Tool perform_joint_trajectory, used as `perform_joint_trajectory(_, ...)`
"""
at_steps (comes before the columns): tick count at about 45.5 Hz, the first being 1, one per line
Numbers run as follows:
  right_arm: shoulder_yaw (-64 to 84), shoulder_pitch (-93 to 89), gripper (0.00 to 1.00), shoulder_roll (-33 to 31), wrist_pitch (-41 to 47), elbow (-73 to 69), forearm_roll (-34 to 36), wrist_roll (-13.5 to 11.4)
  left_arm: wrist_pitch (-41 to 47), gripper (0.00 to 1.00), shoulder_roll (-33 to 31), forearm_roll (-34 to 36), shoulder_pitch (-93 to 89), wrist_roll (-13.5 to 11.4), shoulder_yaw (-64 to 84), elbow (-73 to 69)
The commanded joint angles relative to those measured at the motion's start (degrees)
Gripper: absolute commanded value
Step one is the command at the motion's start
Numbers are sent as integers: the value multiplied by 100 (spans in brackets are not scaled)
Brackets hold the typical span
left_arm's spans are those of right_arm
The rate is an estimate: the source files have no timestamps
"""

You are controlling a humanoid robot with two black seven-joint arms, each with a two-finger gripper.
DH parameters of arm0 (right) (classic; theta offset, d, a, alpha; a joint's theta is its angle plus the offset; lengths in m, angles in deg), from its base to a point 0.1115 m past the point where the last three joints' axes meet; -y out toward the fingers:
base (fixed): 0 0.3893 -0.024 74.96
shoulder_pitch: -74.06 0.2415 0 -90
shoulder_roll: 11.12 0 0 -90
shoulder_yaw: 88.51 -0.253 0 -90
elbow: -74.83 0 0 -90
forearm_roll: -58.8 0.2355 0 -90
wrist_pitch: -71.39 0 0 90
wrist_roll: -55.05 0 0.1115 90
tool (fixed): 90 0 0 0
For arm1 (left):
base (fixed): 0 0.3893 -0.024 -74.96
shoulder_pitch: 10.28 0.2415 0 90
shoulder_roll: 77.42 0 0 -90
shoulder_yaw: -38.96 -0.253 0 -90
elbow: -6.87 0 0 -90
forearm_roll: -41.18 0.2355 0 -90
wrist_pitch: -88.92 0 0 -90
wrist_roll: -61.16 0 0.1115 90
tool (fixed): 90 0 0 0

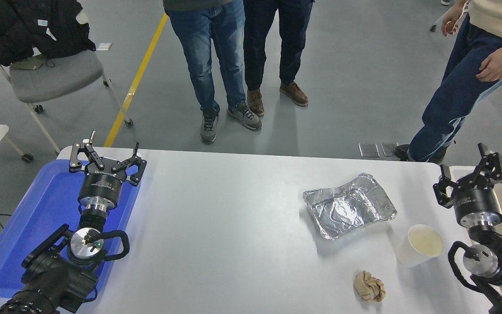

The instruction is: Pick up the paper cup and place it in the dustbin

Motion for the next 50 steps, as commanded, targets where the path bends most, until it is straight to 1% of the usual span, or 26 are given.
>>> perform_joint_trajectory(1,1,-6,100,-66,-3,-1,-3,1,0,100,-1,0,0,3,0,0)
perform_joint_trajectory(40,142,73,100,-75,-30,17,6,1,0,100,-1,0,0,-15,0,0)
perform_joint_trajectory(50,159,-6,100,-268,-21,-45,15,1,0,100,-1,0,0,-6,0,0)
